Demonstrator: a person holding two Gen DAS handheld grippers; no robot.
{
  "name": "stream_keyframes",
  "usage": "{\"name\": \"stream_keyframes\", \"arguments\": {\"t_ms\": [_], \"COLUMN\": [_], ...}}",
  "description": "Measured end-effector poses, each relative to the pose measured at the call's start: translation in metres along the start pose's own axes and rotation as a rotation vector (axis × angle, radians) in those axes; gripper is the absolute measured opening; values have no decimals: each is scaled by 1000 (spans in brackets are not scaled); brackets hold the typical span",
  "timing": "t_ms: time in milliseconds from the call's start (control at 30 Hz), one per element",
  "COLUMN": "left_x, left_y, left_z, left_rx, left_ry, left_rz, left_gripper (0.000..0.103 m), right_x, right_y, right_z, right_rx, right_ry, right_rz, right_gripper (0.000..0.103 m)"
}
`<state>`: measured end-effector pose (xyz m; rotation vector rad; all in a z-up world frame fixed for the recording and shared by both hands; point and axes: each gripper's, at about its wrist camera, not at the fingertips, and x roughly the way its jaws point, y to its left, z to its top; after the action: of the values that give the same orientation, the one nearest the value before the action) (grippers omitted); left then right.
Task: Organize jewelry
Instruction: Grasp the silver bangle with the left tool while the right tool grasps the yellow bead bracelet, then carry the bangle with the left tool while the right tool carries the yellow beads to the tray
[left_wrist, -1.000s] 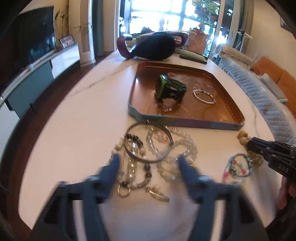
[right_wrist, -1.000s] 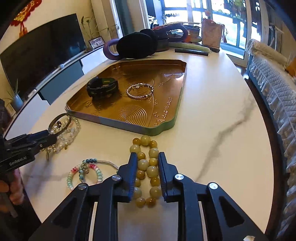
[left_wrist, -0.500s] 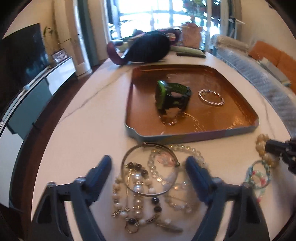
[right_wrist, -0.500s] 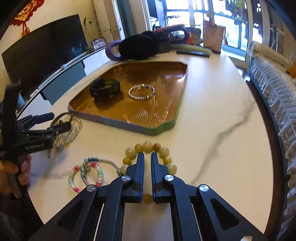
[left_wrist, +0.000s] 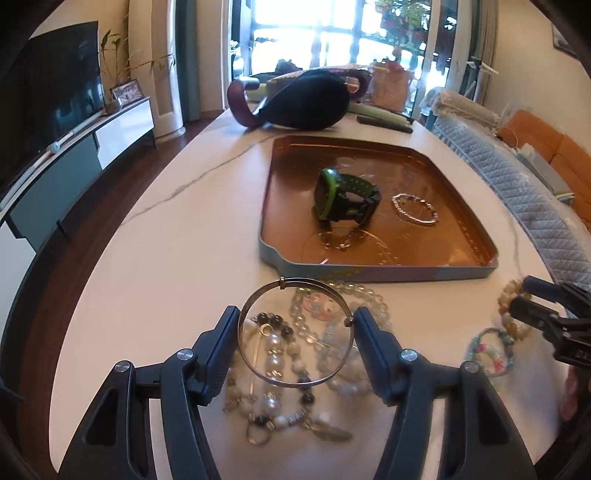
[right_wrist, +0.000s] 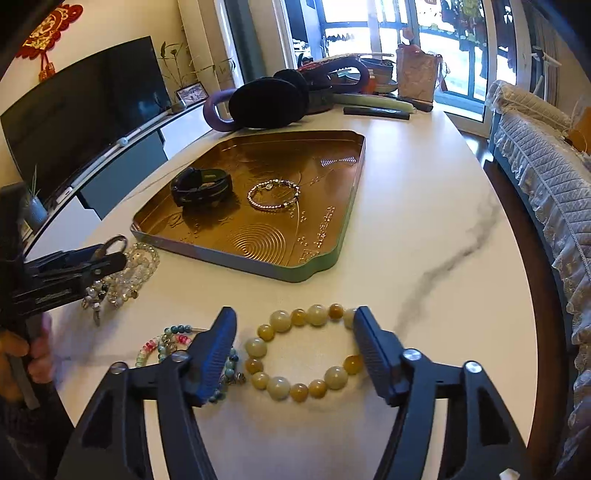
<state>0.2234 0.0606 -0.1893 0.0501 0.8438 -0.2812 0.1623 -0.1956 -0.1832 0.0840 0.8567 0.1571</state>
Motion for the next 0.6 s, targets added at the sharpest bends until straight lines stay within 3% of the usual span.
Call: {"name": "stream_keyframes", "arguments": {"t_ms": [233,267,300,333,367,600], "left_x": [-22,-24,-26,-27,-28,-24], "left_y": [-18,-21,-23,-26,-28,-36], "left_z": [-9,-10,-11,-12,-13,-13], "left_rx": [28,31,33,34,36,11], "left_ry": [-33,-36,-39,-41,-41,-23], "left_rz": [-14,-19,-20,-22,-24,-41], "left_gripper": [63,63,63,63,63,63], "right_x": [-9,-8,-6,0,7,15], "right_y": [1,1,1,3,3,12], "right_z": [3,2,1,0,-1,0], "right_rx": [-25,-26,-28,-32,-33,-103], "right_ry": [-22,-18,-3,33,62,42], "right_rz": [-9,-4,11,29,46,-21], "right_gripper": [69,65,56,18,9,9]}}
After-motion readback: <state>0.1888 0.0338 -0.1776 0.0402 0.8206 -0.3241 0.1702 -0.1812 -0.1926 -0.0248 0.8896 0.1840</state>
